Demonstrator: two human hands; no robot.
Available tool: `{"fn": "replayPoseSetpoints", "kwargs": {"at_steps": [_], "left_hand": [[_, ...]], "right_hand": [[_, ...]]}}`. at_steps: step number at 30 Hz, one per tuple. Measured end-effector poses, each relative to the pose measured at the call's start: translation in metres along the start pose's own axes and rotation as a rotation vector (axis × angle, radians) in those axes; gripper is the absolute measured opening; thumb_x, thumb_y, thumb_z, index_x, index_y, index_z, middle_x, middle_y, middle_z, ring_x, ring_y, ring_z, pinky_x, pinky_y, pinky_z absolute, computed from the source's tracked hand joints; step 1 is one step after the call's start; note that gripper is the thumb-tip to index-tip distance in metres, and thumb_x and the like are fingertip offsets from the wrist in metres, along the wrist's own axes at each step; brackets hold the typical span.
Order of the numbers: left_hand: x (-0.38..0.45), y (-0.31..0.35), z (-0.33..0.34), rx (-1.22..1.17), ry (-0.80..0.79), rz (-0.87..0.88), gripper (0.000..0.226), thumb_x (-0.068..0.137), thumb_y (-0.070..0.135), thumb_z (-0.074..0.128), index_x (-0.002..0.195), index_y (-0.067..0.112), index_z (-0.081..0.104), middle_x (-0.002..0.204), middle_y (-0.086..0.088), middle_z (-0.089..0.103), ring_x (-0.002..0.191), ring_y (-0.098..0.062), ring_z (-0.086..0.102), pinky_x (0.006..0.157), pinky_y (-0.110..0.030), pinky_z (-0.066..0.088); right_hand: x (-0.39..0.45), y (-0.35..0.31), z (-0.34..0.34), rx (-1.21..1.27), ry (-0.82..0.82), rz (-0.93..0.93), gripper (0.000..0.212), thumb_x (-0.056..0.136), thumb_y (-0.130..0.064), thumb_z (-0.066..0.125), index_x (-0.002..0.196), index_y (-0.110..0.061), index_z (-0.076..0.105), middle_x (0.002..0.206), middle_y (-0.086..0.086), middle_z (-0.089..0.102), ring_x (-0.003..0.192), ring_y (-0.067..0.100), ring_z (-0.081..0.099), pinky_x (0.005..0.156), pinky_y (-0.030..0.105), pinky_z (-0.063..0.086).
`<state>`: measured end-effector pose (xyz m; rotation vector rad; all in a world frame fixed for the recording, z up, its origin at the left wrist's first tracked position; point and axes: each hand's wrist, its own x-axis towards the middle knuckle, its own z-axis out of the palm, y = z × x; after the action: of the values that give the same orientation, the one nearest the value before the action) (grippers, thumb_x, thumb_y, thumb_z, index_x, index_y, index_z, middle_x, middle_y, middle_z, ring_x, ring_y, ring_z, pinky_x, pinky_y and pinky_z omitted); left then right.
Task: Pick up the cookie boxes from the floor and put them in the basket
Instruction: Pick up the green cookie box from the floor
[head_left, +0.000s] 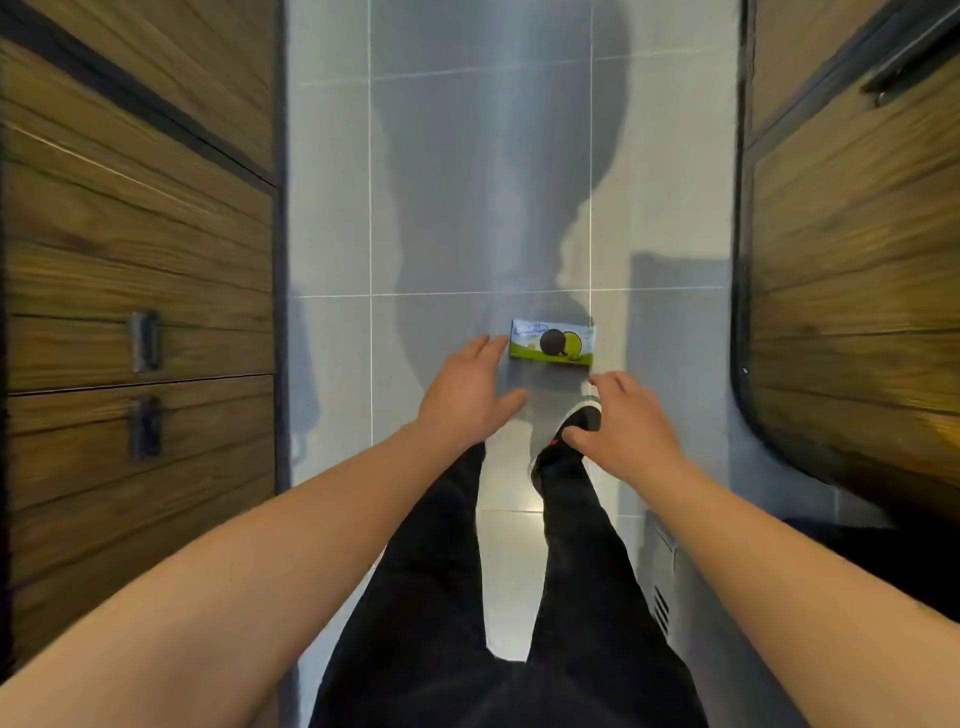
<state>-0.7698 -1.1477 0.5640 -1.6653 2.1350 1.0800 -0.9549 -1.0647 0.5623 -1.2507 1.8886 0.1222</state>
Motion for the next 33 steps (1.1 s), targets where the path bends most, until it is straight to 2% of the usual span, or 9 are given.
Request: {"fn": "replayPoseSetpoints", "kwargs": {"at_steps": [4,10,15,18,21,23,25,28,33], "left_hand": [[0.100,-0.041,0.052,0.035,-0.078,-0.003,0.076,0.082,0.044,0.065,0.146,0.018,0.033,0.149,-0.007,0.038,0.134,-0.028,0.039,0.107,-0.036,0.034],[0.230,-0.112,0.156,0.143,-0.204,0.013,0.084,0.081,0.044,0.067,0.150,0.025,0.023,0.158,-0.003,0.021,0.142,-0.026,0.025,0.114,-0.039,0.029],[0.312,-0.158,0.261,0.217,-0.203,0.108,0.097,0.078,0.043,0.072,0.152,0.024,0.013,0.160,-0.007,0.009,0.145,-0.029,0.015,0.117,-0.041,0.024],[0.350,-0.172,0.311,0.284,-0.149,0.147,0.104,0.073,0.047,0.075,0.152,0.023,0.012,0.160,-0.010,0.008,0.145,-0.032,0.013,0.117,-0.044,0.023],[0.386,-0.187,0.352,0.368,-0.127,0.186,0.115,0.066,0.052,0.079,0.152,0.026,0.007,0.160,-0.011,0.006,0.146,-0.037,0.010,0.115,-0.049,0.021],[0.401,-0.197,0.372,0.402,-0.115,0.198,0.120,0.062,0.048,0.082,0.151,0.028,0.005,0.160,-0.012,0.005,0.145,-0.042,0.009,0.113,-0.054,0.022],[0.411,-0.205,0.390,0.386,-0.097,0.184,0.115,0.063,0.041,0.080,0.150,0.029,0.006,0.158,-0.012,0.009,0.142,-0.045,0.014,0.110,-0.057,0.025],[0.413,-0.206,0.399,0.345,-0.055,0.181,0.102,0.066,0.034,0.073,0.148,0.028,0.013,0.150,-0.012,0.023,0.131,-0.045,0.029,0.103,-0.054,0.036],[0.389,-0.189,0.369,0.304,-0.094,0.213,0.103,0.059,0.032,0.074,0.146,0.027,0.020,0.143,-0.010,0.030,0.117,-0.039,0.038,0.093,-0.049,0.046]], "right_hand": [[0.094,0.027,0.035,0.036,-0.052,0.095,0.079,0.077,-0.045,0.069,0.144,-0.018,0.037,0.145,0.001,0.039,0.130,0.028,0.039,0.105,0.041,0.040],[0.233,0.095,0.119,0.108,-0.064,0.241,0.077,0.074,-0.045,0.072,0.140,-0.020,0.040,0.142,0.003,0.040,0.130,0.029,0.039,0.104,0.038,0.037],[0.343,0.148,0.203,0.058,-0.038,0.208,0.086,0.072,-0.044,0.076,0.143,-0.020,0.034,0.146,0.003,0.034,0.132,0.031,0.035,0.107,0.041,0.037],[0.389,0.173,0.240,-0.043,0.003,0.151,0.099,0.067,-0.047,0.078,0.147,-0.023,0.025,0.154,0.005,0.023,0.140,0.031,0.024,0.112,0.044,0.029],[0.428,0.194,0.271,-0.192,0.019,0.090,0.113,0.064,-0.053,0.080,0.151,-0.028,0.012,0.159,0.007,0.011,0.146,0.035,0.009,0.117,0.047,0.017],[0.446,0.204,0.287,-0.305,0.026,0.027,0.119,0.062,-0.053,0.081,0.152,-0.030,0.006,0.160,0.007,0.009,0.145,0.040,0.005,0.117,0.050,0.014],[0.457,0.216,0.300,-0.373,0.055,-0.024,0.120,0.061,-0.045,0.083,0.152,-0.028,0.008,0.157,0.010,0.015,0.143,0.044,0.010,0.114,0.051,0.019],[0.462,0.223,0.306,-0.372,0.092,-0.047,0.114,0.060,-0.033,0.083,0.150,-0.027,0.014,0.150,0.011,0.027,0.136,0.045,0.022,0.103,0.050,0.036],[0.435,0.210,0.282,-0.324,0.019,-0.028,0.114,0.060,-0.033,0.082,0.149,-0.030,0.012,0.148,0.007,0.025,0.137,0.042,0.019,0.103,0.048,0.037]]}}
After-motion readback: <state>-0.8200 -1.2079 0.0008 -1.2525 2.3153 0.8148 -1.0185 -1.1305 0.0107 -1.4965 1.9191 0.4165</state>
